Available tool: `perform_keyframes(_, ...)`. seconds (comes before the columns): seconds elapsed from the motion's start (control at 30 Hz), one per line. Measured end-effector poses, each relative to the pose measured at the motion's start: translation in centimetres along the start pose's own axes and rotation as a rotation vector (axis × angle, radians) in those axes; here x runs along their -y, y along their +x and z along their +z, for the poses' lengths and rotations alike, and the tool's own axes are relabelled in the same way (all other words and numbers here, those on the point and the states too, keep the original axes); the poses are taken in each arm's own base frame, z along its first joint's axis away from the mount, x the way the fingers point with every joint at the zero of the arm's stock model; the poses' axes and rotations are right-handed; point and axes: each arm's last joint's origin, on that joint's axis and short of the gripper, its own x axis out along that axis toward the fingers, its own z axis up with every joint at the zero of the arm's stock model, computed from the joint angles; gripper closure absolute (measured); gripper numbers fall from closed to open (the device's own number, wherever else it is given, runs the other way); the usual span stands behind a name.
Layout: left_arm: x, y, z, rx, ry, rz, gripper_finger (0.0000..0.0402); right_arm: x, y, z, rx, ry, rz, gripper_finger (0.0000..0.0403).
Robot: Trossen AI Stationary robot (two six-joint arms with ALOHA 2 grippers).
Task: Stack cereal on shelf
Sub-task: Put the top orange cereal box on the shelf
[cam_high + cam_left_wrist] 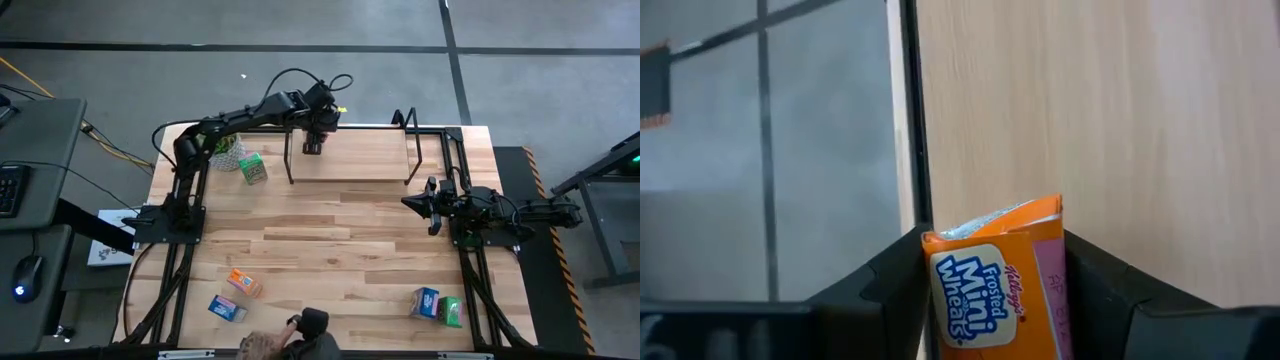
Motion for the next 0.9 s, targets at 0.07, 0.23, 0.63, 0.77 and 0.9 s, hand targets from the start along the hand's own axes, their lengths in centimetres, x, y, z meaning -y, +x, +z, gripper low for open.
perform_keyframes(0.07, -0.4, 0.3, -0.3, -0.002, -0.021, 0.001, 0.0229, 0.0, 0.0, 0.0, 0.0, 0.0, 0.0, 0.0403)
perform_keyframes(0.23, -0.8, 0.5, -0.7, 0.015, -0.052, -0.018, 0.0229, 0.0, 0.0, 0.0, 0.0, 0.0, 0.0, 0.0403)
perform_keyframes(0.63, -0.7, 0.6, -0.8, -0.058, 0.004, 0.042, 0.021, 0.0, 0.0, 0.0, 0.0, 0.0, 0.0, 0.0403)
perform_keyframes(0.77, -0.7, 0.8, -1.1, -0.096, 0.004, 0.055, 0.0183, 0.0, 0.0, 0.0, 0.0, 0.0, 0.001, 0.0403)
perform_keyframes(0.9, -0.7, 0.8, -1.1, -0.091, 0.004, 0.058, 0.0161, 0.0, 0.0, 0.0, 0.0, 0.0, 0.001, 0.0403)
